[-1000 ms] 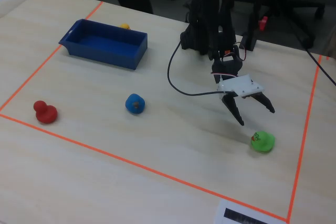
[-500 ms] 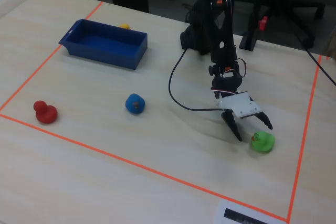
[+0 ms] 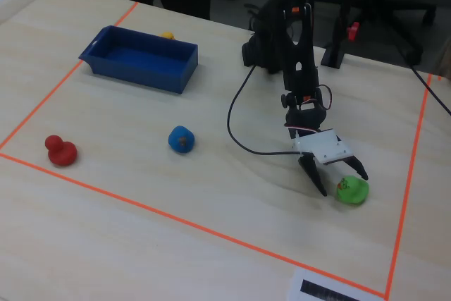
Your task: Grasp green duck and put it into box.
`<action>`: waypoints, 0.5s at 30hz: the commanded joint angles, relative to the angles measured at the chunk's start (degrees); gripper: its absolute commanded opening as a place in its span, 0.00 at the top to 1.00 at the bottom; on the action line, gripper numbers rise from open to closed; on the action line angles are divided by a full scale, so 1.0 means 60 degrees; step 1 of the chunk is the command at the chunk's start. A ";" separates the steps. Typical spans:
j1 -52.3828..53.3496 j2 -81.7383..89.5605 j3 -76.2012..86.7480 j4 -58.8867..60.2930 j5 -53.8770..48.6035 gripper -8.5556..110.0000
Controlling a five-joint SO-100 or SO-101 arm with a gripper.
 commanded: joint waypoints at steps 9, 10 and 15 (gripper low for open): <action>-0.0278 -0.0220 -0.0439 -0.0425 -0.0146 0.68; -0.0308 -0.0234 -0.0439 -0.0381 -0.0366 0.71; -0.0322 -0.0293 -0.0439 -0.0381 -0.0732 0.91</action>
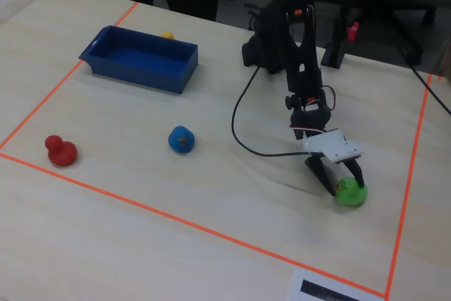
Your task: Grasp green duck and put it into box.
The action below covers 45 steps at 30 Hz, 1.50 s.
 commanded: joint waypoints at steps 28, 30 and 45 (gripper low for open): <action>0.6812 0.9316 0.0630 1.1177 0.2036 0.93; 0.8218 1.0005 0.0645 1.1982 0.1641 0.93; 1.6816 1.0649 0.0747 1.1338 -0.0791 0.93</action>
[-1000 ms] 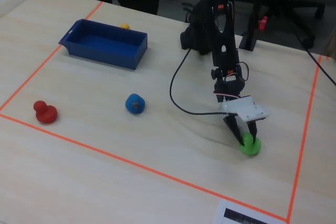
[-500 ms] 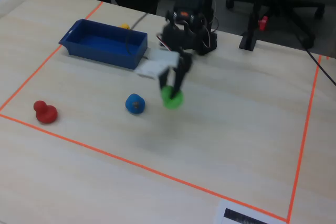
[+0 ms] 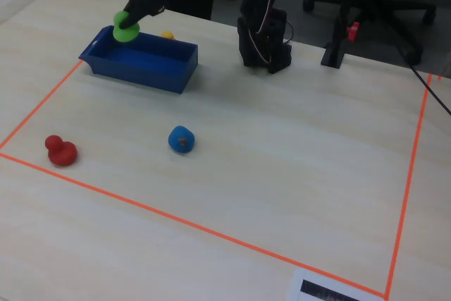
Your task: Grasp green duck and put it into box.
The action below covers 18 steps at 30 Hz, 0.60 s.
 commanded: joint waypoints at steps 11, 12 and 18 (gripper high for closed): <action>0.1919 0.0103 0.1992 -0.2021 -0.0703 0.93; 0.1919 0.0103 0.2227 -0.2227 -0.0747 0.93; 0.1890 0.0088 0.3340 -0.3105 -0.1084 0.93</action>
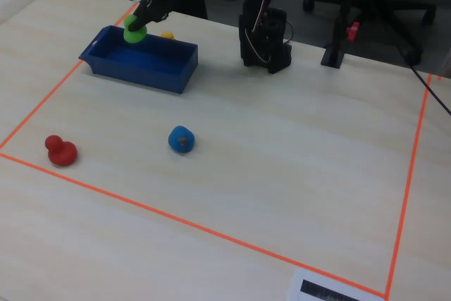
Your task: Grasp green duck and put it into box.
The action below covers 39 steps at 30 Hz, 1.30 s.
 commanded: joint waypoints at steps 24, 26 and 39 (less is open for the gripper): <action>-0.1509 0.1099 -0.0308 -0.0059 0.1113 0.86; -0.2607 0.1685 -0.0586 0.0586 0.1860 0.87; -0.9844 0.8218 0.4424 0.7412 0.0308 0.93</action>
